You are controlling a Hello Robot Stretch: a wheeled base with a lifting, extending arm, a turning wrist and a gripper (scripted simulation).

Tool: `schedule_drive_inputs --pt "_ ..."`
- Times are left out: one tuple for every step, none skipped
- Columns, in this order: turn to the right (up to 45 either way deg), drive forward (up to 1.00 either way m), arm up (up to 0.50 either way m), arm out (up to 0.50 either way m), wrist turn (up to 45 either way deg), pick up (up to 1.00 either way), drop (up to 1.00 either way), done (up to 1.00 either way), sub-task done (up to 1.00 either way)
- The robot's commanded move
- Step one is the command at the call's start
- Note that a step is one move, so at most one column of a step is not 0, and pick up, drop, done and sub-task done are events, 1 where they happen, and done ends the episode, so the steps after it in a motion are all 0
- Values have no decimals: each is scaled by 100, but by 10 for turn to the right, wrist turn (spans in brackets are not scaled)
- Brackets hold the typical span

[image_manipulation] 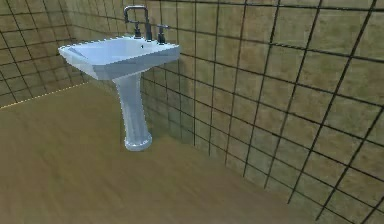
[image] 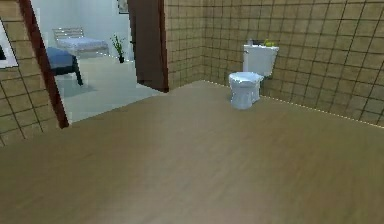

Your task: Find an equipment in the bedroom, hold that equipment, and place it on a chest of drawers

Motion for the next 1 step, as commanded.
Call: schedule_drive_inputs --pt "-180 0 0 0 0 0 0 0 0"
